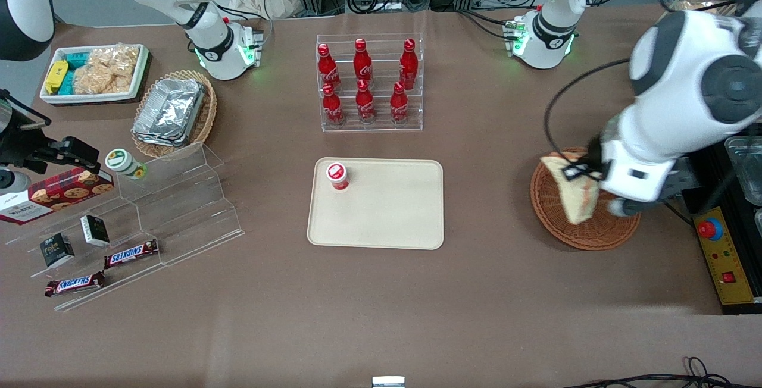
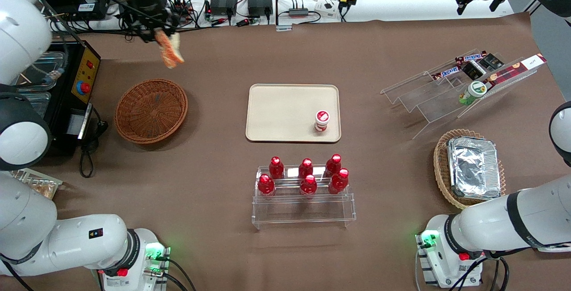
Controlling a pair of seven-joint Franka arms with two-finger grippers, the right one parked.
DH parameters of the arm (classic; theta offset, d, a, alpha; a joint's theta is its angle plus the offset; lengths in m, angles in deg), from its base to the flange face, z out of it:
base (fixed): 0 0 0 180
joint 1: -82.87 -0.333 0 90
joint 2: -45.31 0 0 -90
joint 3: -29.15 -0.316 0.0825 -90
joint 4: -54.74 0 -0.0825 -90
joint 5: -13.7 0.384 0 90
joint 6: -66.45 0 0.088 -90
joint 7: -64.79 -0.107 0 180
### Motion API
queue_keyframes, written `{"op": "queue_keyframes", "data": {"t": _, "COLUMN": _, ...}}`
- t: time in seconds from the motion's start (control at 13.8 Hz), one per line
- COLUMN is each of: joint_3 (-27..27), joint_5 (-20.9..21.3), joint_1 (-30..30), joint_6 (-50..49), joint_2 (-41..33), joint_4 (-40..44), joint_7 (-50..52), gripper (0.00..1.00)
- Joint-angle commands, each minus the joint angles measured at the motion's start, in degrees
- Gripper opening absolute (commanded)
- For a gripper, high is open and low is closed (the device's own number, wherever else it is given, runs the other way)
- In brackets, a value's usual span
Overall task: Place sandwich from basket to tray
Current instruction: 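Carry the sandwich with the left gripper over to the cream tray, then lower the sandwich onto the tray and open the left gripper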
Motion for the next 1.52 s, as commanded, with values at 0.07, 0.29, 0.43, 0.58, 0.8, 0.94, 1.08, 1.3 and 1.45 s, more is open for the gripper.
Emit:
{"op": "queue_keyframes", "data": {"t": 0.07, "joint_3": 5.06, "joint_5": 1.79, "joint_1": 6.87, "joint_6": 10.10, "joint_2": 9.56, "joint_4": 2.23, "joint_7": 1.51, "gripper": 0.00}}
{"op": "queue_keyframes", "data": {"t": 0.29, "joint_3": 4.98, "joint_5": 10.19, "joint_1": 16.00, "joint_6": 16.10, "joint_2": 20.35, "joint_4": 2.92, "joint_7": 7.40, "gripper": 0.00}}
{"op": "queue_keyframes", "data": {"t": 0.43, "joint_3": 4.89, "joint_5": 19.94, "joint_1": 19.81, "joint_6": 20.31, "joint_2": 26.34, "joint_4": 2.84, "joint_7": 14.06, "gripper": 0.00}}
{"op": "queue_keyframes", "data": {"t": 0.58, "joint_3": 4.97, "joint_5": 23.93, "joint_1": 20.78, "joint_6": 22.52, "joint_2": 30.74, "joint_4": 2.84, "joint_7": 16.29, "gripper": 0.00}}
{"op": "queue_keyframes", "data": {"t": 0.8, "joint_3": 4.89, "joint_5": 24.73, "joint_1": 21.93, "joint_6": 22.88, "joint_2": 32.25, "joint_4": 2.84, "joint_7": 15.94, "gripper": 0.03}}
{"op": "queue_keyframes", "data": {"t": 0.94, "joint_3": 4.80, "joint_5": 26.14, "joint_1": 21.93, "joint_6": 22.79, "joint_2": 32.78, "joint_4": 2.93, "joint_7": 16.29, "gripper": 0.97}}
{"op": "queue_keyframes", "data": {"t": 1.08, "joint_3": 4.54, "joint_5": 26.23, "joint_1": 21.93, "joint_6": 22.35, "joint_2": 31.73, "joint_4": 3.01, "joint_7": 16.73, "gripper": 1.00}}
{"op": "queue_keyframes", "data": {"t": 1.3, "joint_3": 4.54, "joint_5": 25.88, "joint_1": 21.05, "joint_6": 20.17, "joint_2": 26.21, "joint_4": 3.19, "joint_7": 17.17, "gripper": 1.00}}
{"op": "queue_keyframes", "data": {"t": 1.45, "joint_3": 4.62, "joint_5": 25.18, "joint_1": 18.52, "joint_6": 15.34, "joint_2": 21.91, "joint_4": 2.93, "joint_7": 17.70, "gripper": 1.00}}
